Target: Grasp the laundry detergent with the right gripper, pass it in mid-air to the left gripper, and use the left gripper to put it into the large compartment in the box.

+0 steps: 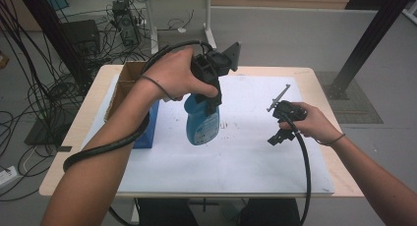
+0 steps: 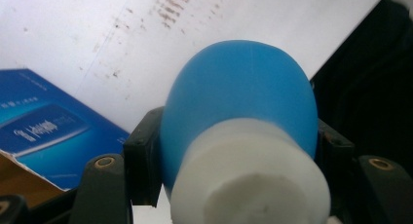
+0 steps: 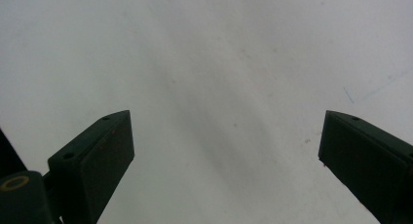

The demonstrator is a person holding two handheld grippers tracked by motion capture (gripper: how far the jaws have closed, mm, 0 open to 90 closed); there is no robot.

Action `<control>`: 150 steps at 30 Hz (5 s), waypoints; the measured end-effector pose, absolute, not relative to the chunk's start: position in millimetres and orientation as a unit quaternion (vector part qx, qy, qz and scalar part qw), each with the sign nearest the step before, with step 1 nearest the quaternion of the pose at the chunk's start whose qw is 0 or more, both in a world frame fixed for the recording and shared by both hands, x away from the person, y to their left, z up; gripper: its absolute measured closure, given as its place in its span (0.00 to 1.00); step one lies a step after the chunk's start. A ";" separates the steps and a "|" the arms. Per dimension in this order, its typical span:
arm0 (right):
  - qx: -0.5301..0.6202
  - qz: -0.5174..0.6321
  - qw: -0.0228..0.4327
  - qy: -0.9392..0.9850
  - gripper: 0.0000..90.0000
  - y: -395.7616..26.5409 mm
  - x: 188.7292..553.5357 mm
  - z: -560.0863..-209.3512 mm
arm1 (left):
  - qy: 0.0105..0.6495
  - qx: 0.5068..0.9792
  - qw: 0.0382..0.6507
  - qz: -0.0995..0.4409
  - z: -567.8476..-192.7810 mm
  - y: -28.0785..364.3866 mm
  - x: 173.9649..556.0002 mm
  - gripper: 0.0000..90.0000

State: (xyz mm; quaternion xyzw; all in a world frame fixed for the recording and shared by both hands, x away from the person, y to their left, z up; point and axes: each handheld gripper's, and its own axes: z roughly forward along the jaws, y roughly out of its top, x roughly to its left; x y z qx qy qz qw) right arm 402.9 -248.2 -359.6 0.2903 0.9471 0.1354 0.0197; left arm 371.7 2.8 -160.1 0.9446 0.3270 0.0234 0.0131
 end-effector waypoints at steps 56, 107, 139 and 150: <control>0.344 0.095 0.043 0.933 0.06 -253.7 405.4 -379.3 | 0.560 0.822 0.068 0.080 -55.1 87.4 431.1 0.41; 0.346 0.099 0.040 0.932 0.06 -251.5 404.2 -379.1 | 0.706 0.702 0.035 0.082 -61.6 216.8 447.7 0.41; 0.346 0.099 0.028 0.933 0.06 -248.2 404.3 -385.7 | 0.699 0.714 -0.008 0.032 -147.3 214.3 464.2 0.42; 0.344 0.097 0.024 0.933 0.06 -247.0 404.4 -387.7 | 0.701 0.713 -0.022 0.011 -176.9 215.7 467.1 0.42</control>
